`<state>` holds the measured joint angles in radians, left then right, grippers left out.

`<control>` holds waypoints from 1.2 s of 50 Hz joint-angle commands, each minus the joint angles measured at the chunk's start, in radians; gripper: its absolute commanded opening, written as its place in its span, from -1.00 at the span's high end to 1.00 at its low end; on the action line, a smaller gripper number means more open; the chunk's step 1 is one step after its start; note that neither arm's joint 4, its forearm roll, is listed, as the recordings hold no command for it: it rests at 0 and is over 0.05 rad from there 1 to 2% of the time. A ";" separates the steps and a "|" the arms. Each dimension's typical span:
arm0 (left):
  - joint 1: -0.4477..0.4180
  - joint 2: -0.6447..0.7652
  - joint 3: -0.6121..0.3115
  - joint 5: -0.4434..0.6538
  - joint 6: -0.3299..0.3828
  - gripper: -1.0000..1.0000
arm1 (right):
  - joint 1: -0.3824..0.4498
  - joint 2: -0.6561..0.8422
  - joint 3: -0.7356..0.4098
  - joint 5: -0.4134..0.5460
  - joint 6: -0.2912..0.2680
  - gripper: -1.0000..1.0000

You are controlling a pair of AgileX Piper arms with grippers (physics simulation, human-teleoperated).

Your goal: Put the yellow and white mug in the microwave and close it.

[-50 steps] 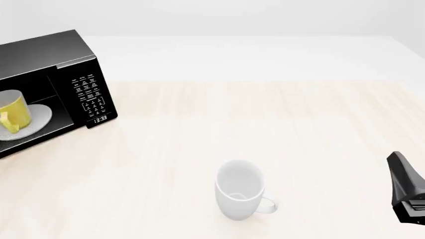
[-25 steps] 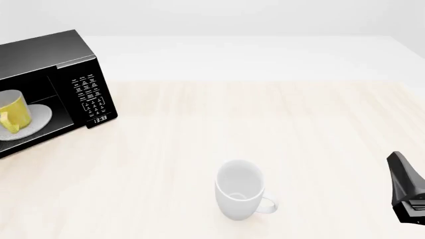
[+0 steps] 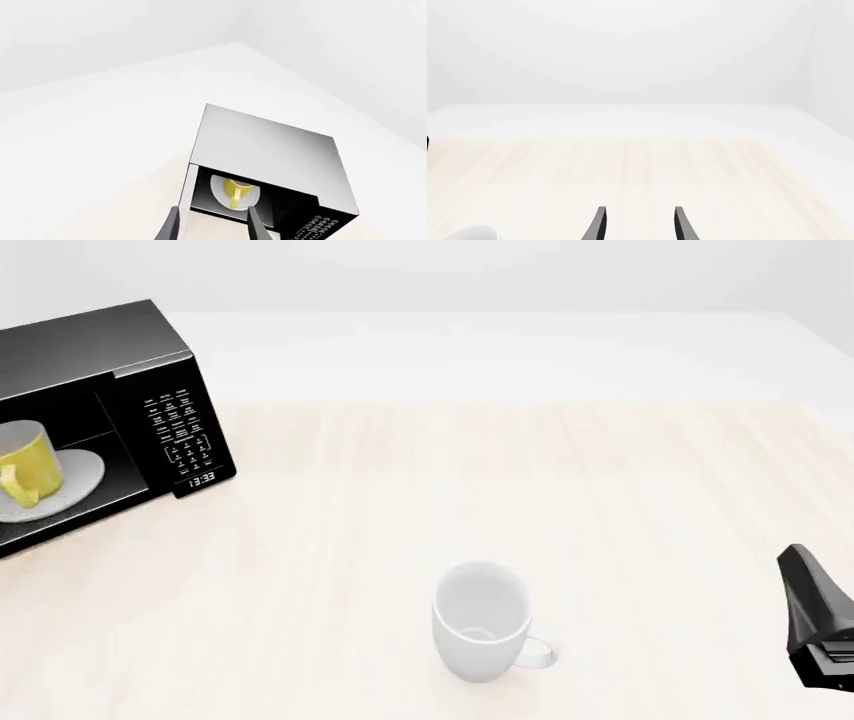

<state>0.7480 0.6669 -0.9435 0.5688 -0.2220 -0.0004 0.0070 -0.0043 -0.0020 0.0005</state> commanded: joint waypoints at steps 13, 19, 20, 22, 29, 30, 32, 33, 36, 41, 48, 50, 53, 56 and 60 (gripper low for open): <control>0.145 0.060 0.015 -0.034 -0.058 -1.00 | 0.000 0.000 0.000 0.000 0.000 -1.00; 0.190 0.086 0.020 -0.046 -0.090 -1.00 | 0.000 0.000 0.000 0.000 0.000 -1.00; 0.200 0.092 0.021 -0.048 -0.097 -1.00 | 0.000 0.000 0.000 0.000 0.000 -1.00; 0.214 0.098 0.023 -0.054 -0.099 -1.00 | 0.000 0.000 0.000 0.000 0.000 -1.00; 0.267 0.131 0.038 -0.069 -0.110 -1.00 | 0.000 0.000 0.000 0.000 0.000 -1.00; 0.272 0.134 0.038 -0.069 -0.108 -1.00 | 0.000 0.000 0.000 0.000 0.000 -1.00; 0.281 0.137 0.040 -0.073 -0.108 -1.00 | 0.000 0.000 0.000 0.000 0.000 -1.00; 0.283 0.139 0.042 -0.077 -0.112 -1.00 | 0.000 0.000 0.000 0.000 0.000 -1.00; 0.309 0.154 0.046 -0.087 -0.097 -1.00 | 0.000 0.000 0.000 0.000 0.000 -1.00; 0.359 0.182 0.057 -0.113 -0.101 -1.00 | 0.000 0.000 0.000 0.000 0.000 -1.00; 0.430 0.222 0.083 -0.163 -0.109 -1.00 | 0.000 0.000 0.000 0.000 0.000 -1.00; 0.448 0.234 0.090 -0.177 -0.100 -1.00 | 0.000 0.000 0.000 0.000 0.000 -1.00; 0.479 0.259 0.110 -0.207 -0.066 -1.00 | 0.000 0.000 0.000 0.000 0.000 -1.00; 0.510 0.292 0.120 -0.234 -0.049 -1.00 | 0.000 0.000 0.000 0.000 0.000 -1.00; 0.568 0.332 0.131 -0.281 -0.003 -1.00 | 0.000 0.000 0.000 0.000 0.000 -1.00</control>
<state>1.2115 0.9212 -0.8443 0.3696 -0.2839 -0.0003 0.0070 -0.0043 -0.0020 0.0005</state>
